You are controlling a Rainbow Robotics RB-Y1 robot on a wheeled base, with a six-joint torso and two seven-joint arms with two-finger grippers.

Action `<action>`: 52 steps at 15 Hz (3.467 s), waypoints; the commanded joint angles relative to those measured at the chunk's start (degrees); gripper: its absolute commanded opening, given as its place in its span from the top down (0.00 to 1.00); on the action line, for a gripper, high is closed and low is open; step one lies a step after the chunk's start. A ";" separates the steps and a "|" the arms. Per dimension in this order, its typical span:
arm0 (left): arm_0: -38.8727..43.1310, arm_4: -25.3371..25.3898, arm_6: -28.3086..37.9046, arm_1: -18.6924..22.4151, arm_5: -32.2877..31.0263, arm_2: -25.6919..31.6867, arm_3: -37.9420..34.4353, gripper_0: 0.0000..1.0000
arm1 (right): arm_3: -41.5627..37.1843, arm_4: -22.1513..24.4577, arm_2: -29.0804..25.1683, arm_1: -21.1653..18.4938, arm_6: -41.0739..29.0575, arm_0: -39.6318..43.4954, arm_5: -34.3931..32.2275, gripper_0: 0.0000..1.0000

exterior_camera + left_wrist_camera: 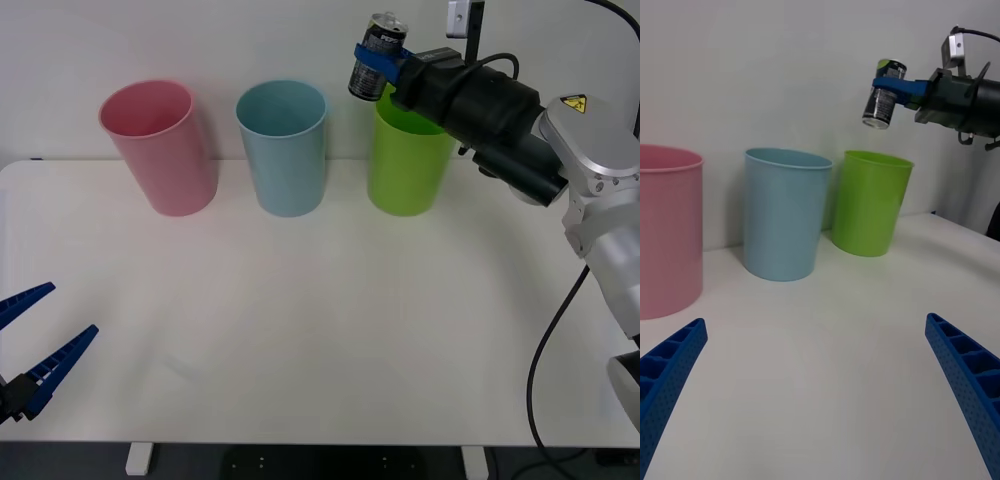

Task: Grasp the object on the table and drop it into the matching bin: aluminum can to the light blue bin, PET bottle to the pink bin.

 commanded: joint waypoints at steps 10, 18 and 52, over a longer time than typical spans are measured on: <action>0.00 0.00 0.00 0.00 0.00 0.00 0.00 0.00 | 19.55 1.81 -0.09 8.77 0.82 -13.94 -0.27 1.00; 0.00 0.00 0.00 0.00 0.00 0.00 0.00 0.00 | 21.57 3.56 0.00 12.11 1.70 -15.61 5.62 1.00; 0.00 0.00 0.00 0.00 0.00 0.00 0.00 0.00 | 9.88 1.28 1.41 7.27 8.29 -6.29 5.53 0.00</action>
